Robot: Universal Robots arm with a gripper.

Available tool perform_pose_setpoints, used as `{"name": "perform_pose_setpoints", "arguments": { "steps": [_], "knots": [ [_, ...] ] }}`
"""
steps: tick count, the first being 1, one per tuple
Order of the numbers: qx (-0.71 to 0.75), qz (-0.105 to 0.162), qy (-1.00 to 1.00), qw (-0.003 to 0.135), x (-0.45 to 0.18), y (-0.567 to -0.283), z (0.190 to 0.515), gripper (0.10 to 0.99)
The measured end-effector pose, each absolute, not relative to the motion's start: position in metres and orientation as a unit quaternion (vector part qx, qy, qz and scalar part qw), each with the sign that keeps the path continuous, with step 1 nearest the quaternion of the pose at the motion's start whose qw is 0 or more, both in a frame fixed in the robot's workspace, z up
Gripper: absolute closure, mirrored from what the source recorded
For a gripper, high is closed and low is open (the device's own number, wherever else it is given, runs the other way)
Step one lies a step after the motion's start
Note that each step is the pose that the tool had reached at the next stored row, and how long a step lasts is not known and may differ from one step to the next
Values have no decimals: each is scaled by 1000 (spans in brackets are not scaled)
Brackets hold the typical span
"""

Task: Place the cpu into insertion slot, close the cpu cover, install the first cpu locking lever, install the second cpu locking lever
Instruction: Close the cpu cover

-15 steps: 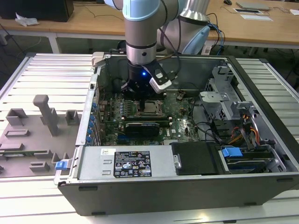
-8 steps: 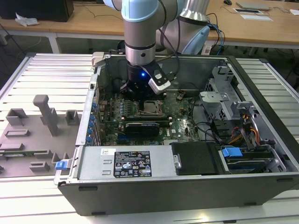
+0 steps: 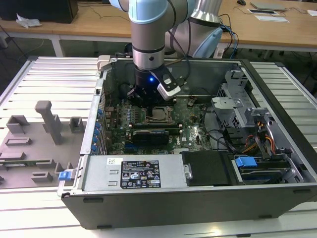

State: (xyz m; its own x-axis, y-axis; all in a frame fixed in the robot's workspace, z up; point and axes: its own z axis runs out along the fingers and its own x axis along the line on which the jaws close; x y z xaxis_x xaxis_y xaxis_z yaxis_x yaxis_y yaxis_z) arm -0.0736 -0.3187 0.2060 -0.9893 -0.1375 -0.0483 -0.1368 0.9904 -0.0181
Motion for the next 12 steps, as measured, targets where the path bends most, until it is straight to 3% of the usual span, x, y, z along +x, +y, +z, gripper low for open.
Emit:
{"name": "perform_pose_setpoints", "arguments": {
  "steps": [12],
  "knots": [
    [-69,11,997,26,-72,-319,209,980]
  ]
}}
